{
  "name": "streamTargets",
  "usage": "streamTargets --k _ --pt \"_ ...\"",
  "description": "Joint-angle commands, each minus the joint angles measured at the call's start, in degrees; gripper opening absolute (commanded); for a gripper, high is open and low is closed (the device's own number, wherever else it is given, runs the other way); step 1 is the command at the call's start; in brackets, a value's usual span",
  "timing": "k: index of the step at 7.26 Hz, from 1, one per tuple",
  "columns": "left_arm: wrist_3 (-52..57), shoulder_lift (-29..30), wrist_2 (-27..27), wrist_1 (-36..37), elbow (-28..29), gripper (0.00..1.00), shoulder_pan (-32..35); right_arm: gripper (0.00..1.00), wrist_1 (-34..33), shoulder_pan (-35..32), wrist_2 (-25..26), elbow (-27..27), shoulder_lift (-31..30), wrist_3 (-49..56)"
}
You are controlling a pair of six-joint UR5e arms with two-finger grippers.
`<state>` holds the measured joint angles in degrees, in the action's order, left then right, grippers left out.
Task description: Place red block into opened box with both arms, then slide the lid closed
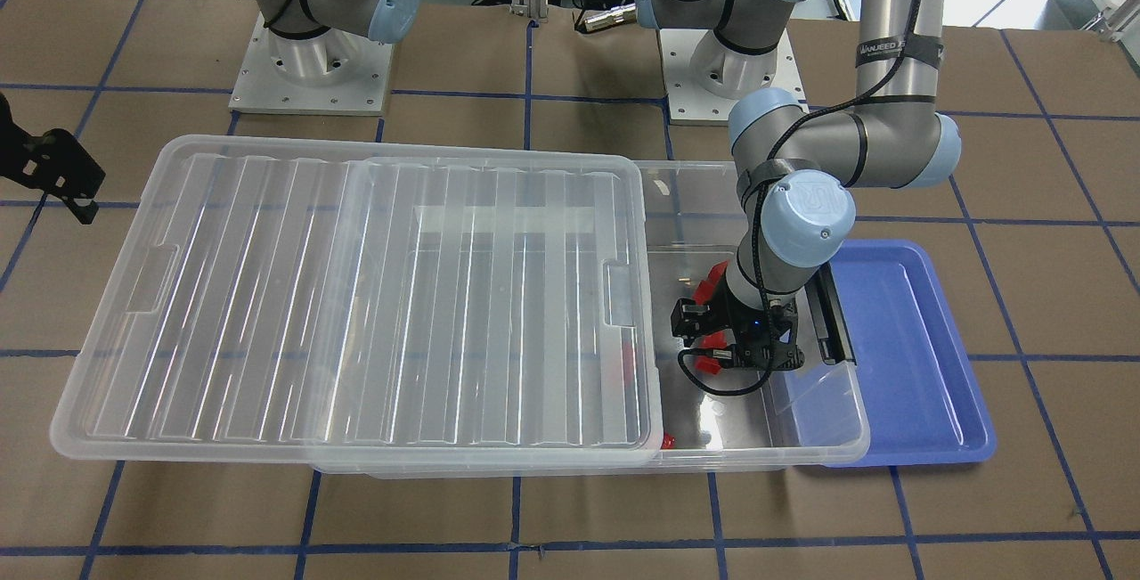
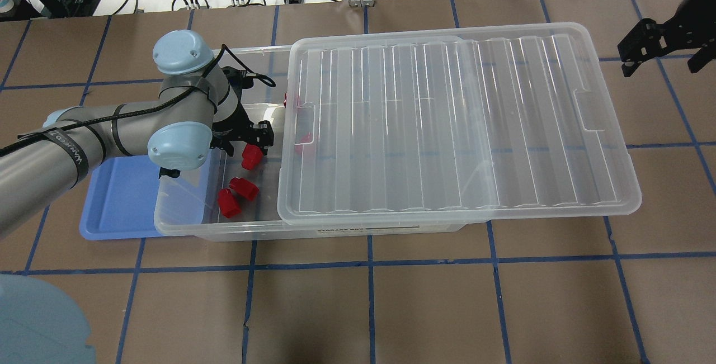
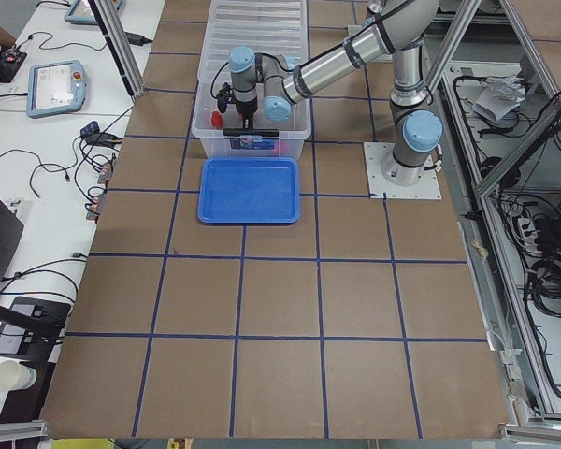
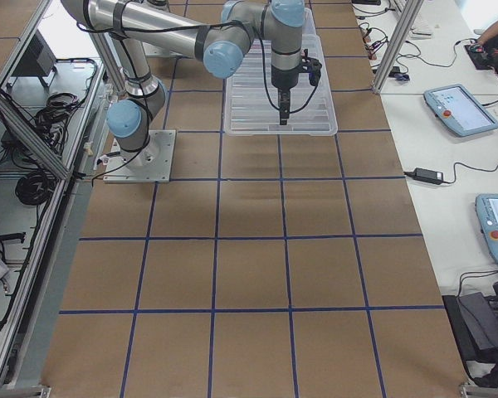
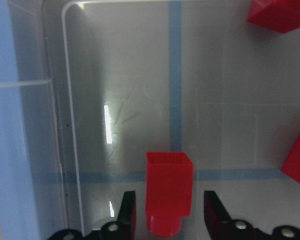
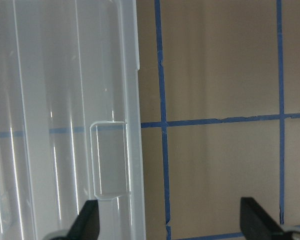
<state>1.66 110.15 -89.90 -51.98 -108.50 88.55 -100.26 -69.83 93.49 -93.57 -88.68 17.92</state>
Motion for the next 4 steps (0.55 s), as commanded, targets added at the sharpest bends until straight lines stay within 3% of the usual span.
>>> streamTargets --k 1,3,4 --pt "-0.5 -1.8 -0.2 -3.3 1.8 1.0 0.3 1.0 0.1 0.1 0.3 -0.5 -0.2 0.0" --pt "-1.9 -3.5 -0.2 -7.3 4.3 1.0 0.9 1.0 0.0 0.1 0.3 -0.4 -0.1 0.0" --pt "-1.9 -4.1 -0.2 -8.0 4.7 0.88 0.9 1.0 0.1 0.1 0.4 -0.4 -0.2 0.0"
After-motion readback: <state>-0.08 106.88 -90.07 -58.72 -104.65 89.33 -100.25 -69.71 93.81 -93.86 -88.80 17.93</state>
